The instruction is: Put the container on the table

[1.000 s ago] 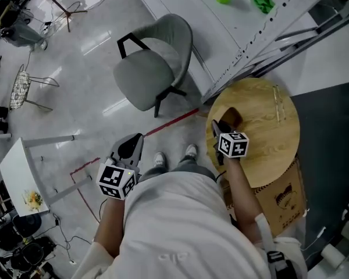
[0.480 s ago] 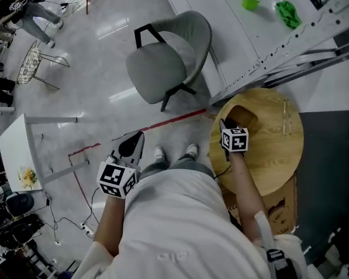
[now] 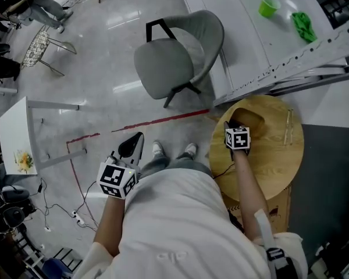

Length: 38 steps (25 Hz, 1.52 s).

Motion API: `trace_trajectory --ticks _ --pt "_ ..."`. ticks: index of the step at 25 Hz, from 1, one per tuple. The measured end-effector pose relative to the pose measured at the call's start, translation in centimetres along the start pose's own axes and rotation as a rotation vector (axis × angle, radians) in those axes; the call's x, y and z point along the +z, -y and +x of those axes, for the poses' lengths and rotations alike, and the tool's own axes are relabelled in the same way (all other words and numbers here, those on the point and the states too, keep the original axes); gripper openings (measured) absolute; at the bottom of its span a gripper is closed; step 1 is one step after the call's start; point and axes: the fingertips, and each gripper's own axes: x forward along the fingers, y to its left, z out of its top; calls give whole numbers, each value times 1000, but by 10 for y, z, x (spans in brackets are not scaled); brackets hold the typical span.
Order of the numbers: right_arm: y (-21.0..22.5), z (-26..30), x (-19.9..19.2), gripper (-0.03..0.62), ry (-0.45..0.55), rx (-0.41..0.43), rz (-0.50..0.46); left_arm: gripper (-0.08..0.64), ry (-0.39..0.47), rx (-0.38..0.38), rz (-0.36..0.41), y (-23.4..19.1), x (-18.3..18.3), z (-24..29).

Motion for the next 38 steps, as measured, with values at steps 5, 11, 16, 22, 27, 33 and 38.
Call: trace_trajectory --ticks 5,11,16,22,27,33,38 --pt "4 5 2 104 -21 7 -19 15 -2 17 -14 -2 -4 -3" --pt "6 9 7 114 -38 8 -7 15 3 27 -23 -8 -5 -9" --pt "9 10 8 120 -52 -5 11 15 5 31 -27 -12 -6 -11" --pt "12 3 3 141 -85 -50 23 15 10 29 -30 -18 -7 -15" --pt "13 -1 7 175 -72 -71 28 15 14 22 -29 -20 -7 -17" --pt "9 -6 9 196 -50 -72 42 15 22 8 -22 -23 -5 -20" --pt "0 -14 15 195 2 -62 46 15 33 -9 -16 -26 -4 -24"
